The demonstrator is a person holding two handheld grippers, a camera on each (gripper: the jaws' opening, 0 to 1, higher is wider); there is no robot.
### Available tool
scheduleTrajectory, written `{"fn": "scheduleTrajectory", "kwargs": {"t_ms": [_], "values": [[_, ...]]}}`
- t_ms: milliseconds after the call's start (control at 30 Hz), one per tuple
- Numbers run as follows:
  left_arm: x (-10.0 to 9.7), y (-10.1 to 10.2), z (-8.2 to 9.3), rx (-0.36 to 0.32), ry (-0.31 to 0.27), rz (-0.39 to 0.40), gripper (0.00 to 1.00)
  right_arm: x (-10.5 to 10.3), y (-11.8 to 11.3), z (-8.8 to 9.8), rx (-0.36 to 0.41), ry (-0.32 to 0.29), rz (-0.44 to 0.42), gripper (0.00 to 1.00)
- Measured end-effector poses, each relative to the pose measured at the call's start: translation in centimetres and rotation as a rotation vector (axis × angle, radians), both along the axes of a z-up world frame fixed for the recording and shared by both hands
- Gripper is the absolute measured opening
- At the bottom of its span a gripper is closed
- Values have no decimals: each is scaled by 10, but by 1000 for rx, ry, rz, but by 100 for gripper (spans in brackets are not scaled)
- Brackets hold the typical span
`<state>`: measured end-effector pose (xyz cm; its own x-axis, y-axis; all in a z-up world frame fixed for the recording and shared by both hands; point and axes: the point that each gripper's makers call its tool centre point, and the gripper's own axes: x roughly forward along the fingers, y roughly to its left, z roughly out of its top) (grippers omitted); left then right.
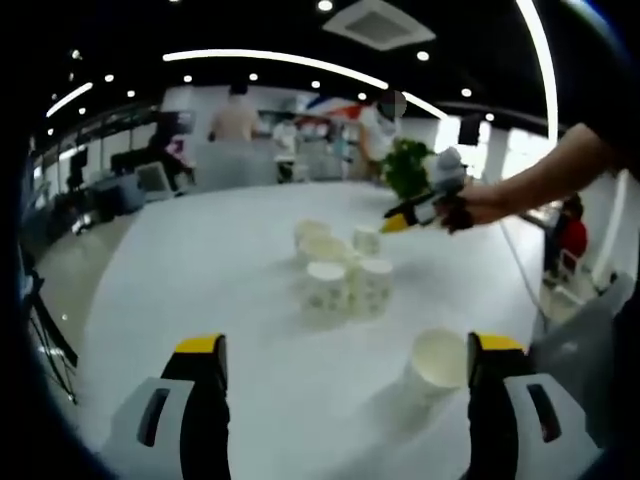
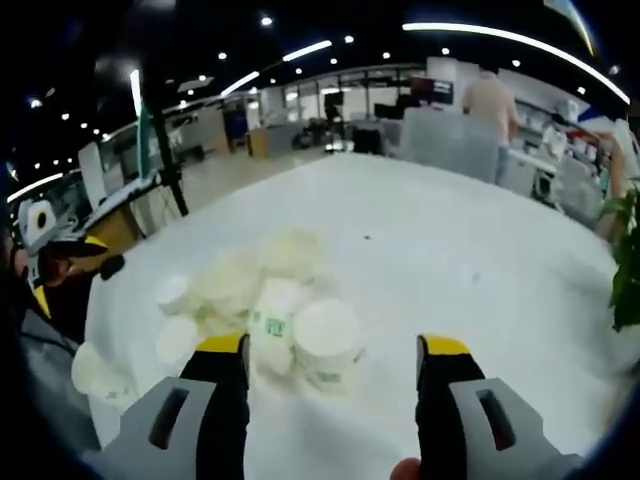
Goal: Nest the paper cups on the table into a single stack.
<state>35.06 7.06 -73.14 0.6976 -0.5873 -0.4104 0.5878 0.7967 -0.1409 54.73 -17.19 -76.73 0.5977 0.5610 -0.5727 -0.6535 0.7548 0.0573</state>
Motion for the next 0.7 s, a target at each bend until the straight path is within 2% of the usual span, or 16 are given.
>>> {"fn": "scheduleTrajectory", "kwargs": {"t_ms": [167, 700], "values": [[-1, 0, -2, -1, 4, 8, 100, 1, 7, -7, -50, -1, 54, 61], [-3, -3, -4, -2, 6, 1, 99, 13, 14, -22, -88, 5, 95, 49]]}}
